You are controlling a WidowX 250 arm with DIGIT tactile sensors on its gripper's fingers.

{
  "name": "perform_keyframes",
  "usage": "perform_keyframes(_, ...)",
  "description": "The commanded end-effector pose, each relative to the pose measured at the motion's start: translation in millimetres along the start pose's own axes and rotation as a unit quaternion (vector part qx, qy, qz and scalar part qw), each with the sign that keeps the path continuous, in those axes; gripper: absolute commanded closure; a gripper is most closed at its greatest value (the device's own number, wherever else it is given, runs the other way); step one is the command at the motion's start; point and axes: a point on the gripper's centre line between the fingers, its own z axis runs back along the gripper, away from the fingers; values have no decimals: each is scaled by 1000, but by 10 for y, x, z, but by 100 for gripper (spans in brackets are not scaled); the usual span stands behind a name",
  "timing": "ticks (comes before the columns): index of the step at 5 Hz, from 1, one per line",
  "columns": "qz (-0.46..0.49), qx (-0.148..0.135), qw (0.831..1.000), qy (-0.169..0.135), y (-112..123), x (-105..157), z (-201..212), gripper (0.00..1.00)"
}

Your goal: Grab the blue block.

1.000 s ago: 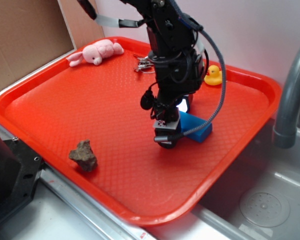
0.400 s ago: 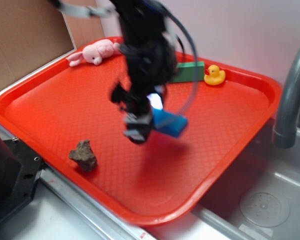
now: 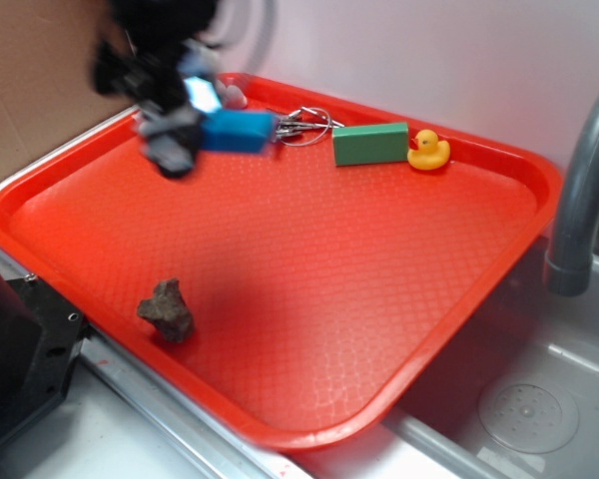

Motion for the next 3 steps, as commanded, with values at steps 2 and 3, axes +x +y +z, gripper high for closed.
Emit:
perform_keyframes(2, 363, 45, 930, -29, 523, -655, 985, 100)
perform_keyframes(3, 397, 61, 915, -28, 487, -568, 1120, 100)
